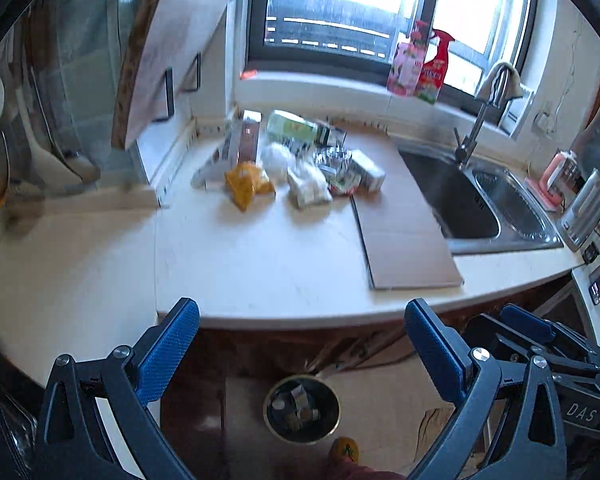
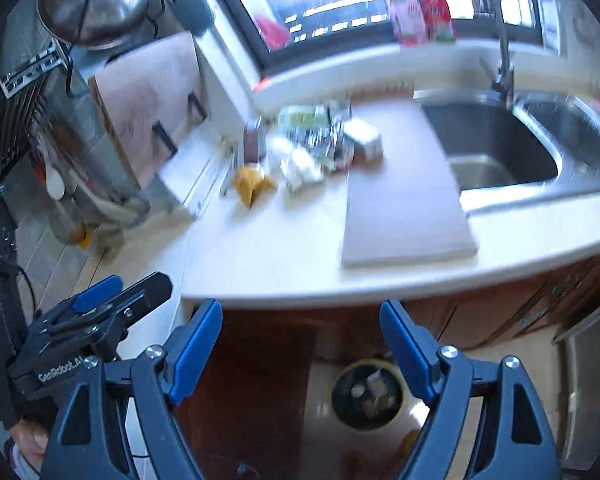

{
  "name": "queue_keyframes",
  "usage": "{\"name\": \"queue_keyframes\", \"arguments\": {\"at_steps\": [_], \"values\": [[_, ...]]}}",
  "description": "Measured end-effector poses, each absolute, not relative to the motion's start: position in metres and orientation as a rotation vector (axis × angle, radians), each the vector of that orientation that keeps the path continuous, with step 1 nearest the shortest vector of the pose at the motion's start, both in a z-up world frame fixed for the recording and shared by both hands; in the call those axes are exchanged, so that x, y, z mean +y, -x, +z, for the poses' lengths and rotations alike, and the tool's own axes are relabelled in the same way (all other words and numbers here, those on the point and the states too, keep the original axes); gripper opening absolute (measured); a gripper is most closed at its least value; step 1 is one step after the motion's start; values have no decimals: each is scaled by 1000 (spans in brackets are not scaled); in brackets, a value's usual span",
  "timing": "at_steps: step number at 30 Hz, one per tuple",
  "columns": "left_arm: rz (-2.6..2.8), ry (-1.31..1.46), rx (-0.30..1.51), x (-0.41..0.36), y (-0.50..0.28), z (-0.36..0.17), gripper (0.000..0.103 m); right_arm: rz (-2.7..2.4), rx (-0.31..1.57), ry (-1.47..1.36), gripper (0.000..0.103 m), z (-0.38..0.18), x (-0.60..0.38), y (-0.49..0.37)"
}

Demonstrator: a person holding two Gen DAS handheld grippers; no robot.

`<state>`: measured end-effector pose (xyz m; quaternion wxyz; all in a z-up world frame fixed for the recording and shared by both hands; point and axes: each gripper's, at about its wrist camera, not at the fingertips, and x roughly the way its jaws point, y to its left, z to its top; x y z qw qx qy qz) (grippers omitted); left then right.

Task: Collect trash
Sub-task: 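Raise both tools back toward the remaining trash on the counter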

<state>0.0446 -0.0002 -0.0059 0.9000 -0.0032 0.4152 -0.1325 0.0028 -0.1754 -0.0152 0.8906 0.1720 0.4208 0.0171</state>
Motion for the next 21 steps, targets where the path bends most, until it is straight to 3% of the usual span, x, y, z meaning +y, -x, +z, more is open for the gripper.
{"name": "queue_keyframes", "arguments": {"at_steps": [8,21], "values": [[-264,19,803,-7,-81,34,102,9,748,-247,82,39,-176,-27],[-210,73,857,-34,-176,28,102,62,749,-91,82,53,-215,-123]]}}
